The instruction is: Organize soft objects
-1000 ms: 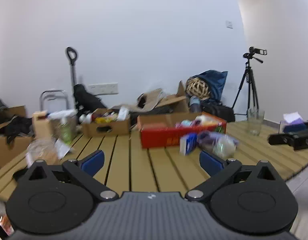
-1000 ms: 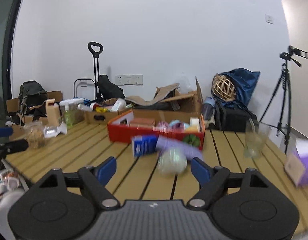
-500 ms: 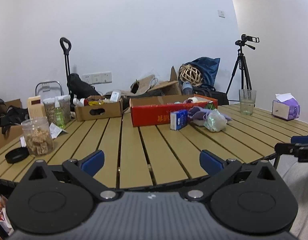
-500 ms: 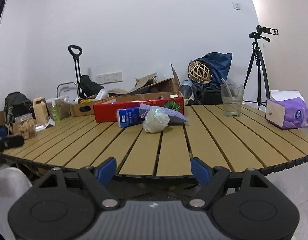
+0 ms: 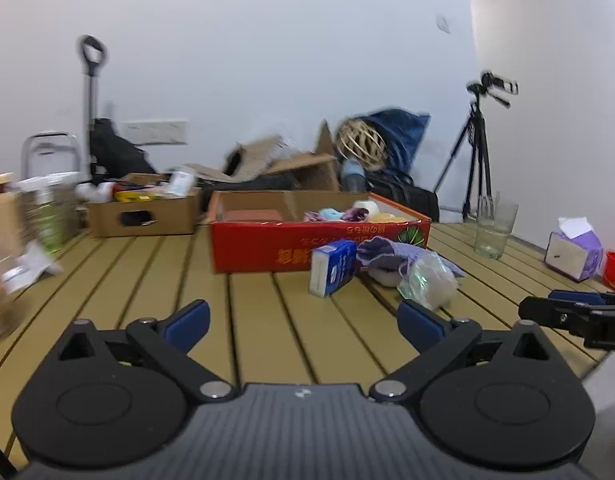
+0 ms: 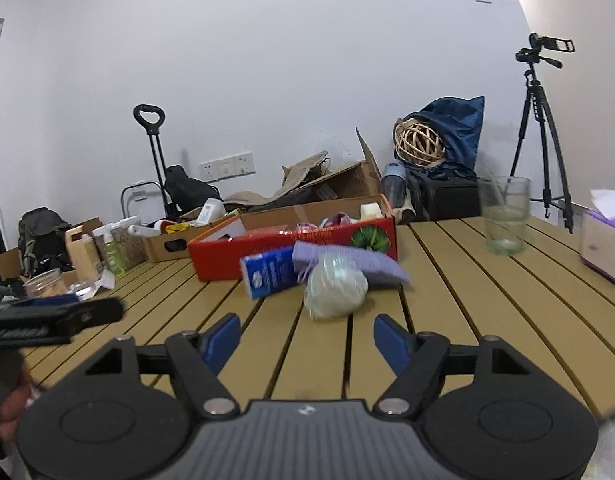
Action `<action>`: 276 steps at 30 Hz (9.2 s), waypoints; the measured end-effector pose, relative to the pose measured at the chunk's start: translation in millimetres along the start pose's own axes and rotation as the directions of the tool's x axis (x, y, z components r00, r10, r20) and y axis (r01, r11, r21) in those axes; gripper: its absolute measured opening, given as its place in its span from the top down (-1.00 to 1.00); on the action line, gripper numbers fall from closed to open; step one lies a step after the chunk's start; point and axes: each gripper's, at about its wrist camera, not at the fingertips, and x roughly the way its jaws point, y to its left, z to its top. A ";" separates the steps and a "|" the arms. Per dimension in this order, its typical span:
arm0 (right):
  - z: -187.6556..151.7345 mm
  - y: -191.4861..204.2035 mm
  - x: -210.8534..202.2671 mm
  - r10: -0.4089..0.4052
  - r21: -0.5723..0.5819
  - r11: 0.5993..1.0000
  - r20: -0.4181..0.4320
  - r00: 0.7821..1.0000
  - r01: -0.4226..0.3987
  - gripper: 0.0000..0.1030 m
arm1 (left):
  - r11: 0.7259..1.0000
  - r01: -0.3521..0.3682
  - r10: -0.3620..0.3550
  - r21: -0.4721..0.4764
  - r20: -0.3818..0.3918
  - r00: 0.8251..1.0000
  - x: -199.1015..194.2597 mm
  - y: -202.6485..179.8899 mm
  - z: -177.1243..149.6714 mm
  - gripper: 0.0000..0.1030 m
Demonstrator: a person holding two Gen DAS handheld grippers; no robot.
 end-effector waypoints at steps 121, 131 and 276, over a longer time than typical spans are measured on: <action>68.0 32.2 -45.8 0.047 -0.144 0.988 -0.051 0.998 -0.054 -0.21 | 0.979 -0.185 0.183 -0.091 -0.029 0.983 -122.4 5.4 -10.9 -0.94; 13.8 30.1 -76.2 0.043 -0.085 0.995 -0.134 0.990 -0.055 -0.22 | 0.988 -0.152 0.149 -0.041 -0.051 0.987 -126.4 -16.2 -26.3 -0.94; 51.1 -8.0 155.0 -0.080 -0.217 0.976 -0.244 0.967 0.026 0.59 | 0.985 0.134 -0.110 0.108 -0.200 0.974 90.2 -31.3 24.7 -0.67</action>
